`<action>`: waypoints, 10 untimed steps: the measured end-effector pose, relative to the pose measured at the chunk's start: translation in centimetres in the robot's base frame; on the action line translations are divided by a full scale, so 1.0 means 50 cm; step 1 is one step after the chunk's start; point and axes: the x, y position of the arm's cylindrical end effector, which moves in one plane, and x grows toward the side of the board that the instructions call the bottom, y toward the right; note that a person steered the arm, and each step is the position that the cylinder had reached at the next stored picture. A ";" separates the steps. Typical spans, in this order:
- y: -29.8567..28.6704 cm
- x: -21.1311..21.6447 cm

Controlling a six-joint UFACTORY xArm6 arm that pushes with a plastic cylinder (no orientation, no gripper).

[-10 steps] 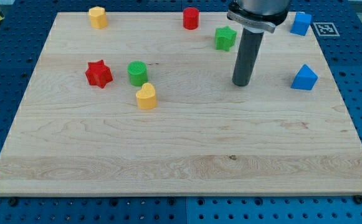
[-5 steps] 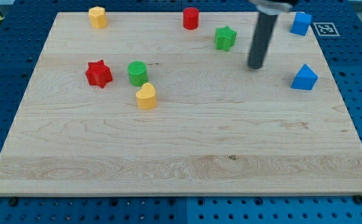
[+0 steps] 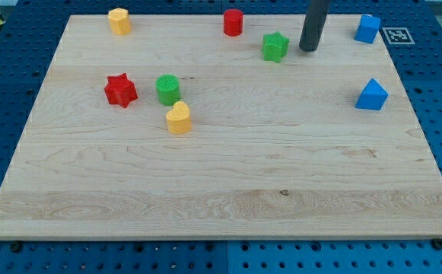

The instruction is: Move the green star to the bottom right of the red circle

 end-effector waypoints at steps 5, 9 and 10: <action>-0.091 0.006; -0.101 0.079; -0.107 0.041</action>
